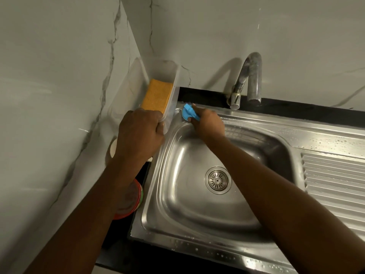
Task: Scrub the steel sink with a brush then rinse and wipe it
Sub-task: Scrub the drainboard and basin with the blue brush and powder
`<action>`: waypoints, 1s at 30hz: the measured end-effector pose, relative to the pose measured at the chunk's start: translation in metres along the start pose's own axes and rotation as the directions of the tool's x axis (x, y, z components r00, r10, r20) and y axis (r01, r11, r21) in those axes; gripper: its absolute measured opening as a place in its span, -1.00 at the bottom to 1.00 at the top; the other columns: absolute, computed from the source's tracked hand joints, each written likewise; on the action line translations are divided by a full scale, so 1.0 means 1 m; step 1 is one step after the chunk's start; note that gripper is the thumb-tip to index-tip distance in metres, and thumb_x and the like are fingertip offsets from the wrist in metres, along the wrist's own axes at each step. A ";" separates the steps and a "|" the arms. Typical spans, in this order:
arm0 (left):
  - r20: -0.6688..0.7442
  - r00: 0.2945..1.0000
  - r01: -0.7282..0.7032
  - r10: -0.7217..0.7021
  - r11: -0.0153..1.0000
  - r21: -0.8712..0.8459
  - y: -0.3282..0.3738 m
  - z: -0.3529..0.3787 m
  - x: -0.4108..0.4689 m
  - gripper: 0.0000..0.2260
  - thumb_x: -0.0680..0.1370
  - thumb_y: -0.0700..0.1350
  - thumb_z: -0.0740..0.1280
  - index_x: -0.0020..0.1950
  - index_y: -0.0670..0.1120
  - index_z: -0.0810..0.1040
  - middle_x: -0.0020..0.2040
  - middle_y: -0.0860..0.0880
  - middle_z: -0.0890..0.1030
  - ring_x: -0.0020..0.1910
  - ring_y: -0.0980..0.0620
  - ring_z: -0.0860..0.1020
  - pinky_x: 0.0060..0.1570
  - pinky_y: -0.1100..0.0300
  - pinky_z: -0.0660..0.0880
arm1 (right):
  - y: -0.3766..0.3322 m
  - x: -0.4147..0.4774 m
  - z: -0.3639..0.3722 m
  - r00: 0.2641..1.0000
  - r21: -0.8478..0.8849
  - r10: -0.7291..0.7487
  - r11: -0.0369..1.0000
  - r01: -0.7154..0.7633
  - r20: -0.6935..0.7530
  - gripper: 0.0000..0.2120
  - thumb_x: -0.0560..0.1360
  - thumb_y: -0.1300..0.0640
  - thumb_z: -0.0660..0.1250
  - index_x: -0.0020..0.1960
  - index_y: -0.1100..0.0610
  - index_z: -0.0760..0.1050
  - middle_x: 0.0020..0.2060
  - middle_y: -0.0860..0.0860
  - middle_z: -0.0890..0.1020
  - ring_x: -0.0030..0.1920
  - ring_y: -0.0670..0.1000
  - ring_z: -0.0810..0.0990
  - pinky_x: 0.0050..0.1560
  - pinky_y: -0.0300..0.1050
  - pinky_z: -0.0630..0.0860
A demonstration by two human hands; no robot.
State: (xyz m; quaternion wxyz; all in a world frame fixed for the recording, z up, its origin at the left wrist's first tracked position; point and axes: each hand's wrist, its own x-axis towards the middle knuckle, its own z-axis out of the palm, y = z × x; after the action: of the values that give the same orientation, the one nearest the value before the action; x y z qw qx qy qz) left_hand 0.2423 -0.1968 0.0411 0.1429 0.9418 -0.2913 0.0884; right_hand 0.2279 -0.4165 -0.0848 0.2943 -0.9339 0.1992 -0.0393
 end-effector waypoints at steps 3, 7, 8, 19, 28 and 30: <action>0.004 1.000 0.004 -0.004 1.000 -0.026 -0.002 0.009 -0.001 -0.92 0.56 -0.17 0.44 -0.13 -0.13 0.68 -0.33 -0.09 0.58 -0.34 0.02 0.39 -0.22 0.15 0.30 | 0.036 -0.021 -0.016 0.994 -0.020 0.080 0.996 -0.082 -0.068 -0.47 0.63 -0.18 0.29 0.57 -0.20 0.29 0.22 0.05 0.65 0.13 0.06 0.64 0.11 0.08 0.63; 0.031 0.999 -0.013 0.014 0.999 -0.032 -0.005 0.022 -0.002 -0.88 0.51 -0.21 0.49 -0.21 -0.16 0.63 -0.36 -0.11 0.56 -0.39 -0.04 0.40 -0.22 0.13 0.27 | 0.056 -0.034 -0.027 0.983 -0.033 0.144 0.988 -0.148 -0.115 -0.45 0.63 -0.14 0.33 0.58 -0.17 0.29 0.28 0.07 0.63 0.14 0.04 0.64 0.04 -0.03 0.63; 0.036 0.999 -0.012 0.013 0.999 -0.034 -0.005 0.025 -0.003 -0.87 0.50 -0.21 0.49 -0.23 -0.16 0.61 -0.38 -0.09 0.52 -0.40 -0.04 0.39 -0.23 0.13 0.26 | 0.054 -0.034 -0.027 0.982 -0.026 0.151 0.988 -0.155 -0.116 -0.45 0.63 -0.13 0.34 0.58 -0.15 0.30 0.28 0.07 0.63 0.14 0.04 0.64 0.04 -0.03 0.63; 0.086 0.996 0.028 -0.022 0.997 -0.074 -0.014 0.048 -0.005 -0.88 0.58 -0.12 0.42 -0.08 -0.16 0.65 -0.22 -0.14 0.60 -0.26 -0.11 0.53 -0.20 0.11 0.32 | 0.039 -0.068 -0.031 0.983 0.171 0.089 0.978 -0.116 0.157 -0.54 0.56 -0.08 0.46 0.42 -0.02 0.52 0.23 0.01 0.67 0.10 -0.04 0.64 0.10 -0.10 0.60; 0.094 0.995 0.050 -0.044 0.997 -0.058 -0.003 0.003 -0.019 -0.64 0.58 -0.03 0.45 0.35 -0.13 0.62 0.19 -0.19 0.65 0.15 -0.22 0.60 0.11 -0.08 0.54 | -0.019 -0.154 -0.053 0.967 0.356 -0.016 0.931 -0.078 0.254 -0.73 0.58 -0.09 0.44 0.27 -0.15 0.63 -0.42 -0.33 0.59 -0.41 -0.25 0.54 -0.37 -0.39 0.37; 0.041 0.995 0.088 -0.086 0.994 -0.071 -0.007 -0.014 -0.031 -0.61 0.60 -0.01 0.42 0.41 -0.06 0.58 0.27 -0.13 0.63 0.22 -0.15 0.58 0.12 0.00 0.53 | -0.037 -0.168 -0.054 0.958 0.362 -0.088 0.932 -0.018 0.273 -0.67 0.59 -0.15 0.40 0.34 -0.18 0.59 -0.30 -0.28 0.66 -0.35 -0.23 0.58 -0.32 -0.37 0.42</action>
State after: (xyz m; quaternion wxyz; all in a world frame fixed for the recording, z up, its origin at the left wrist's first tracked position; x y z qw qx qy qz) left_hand 0.2196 -0.1708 0.0448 0.1754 0.9492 -0.2557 0.0535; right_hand 0.0769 -0.3511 -0.0119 0.4854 -0.8632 0.1274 0.0543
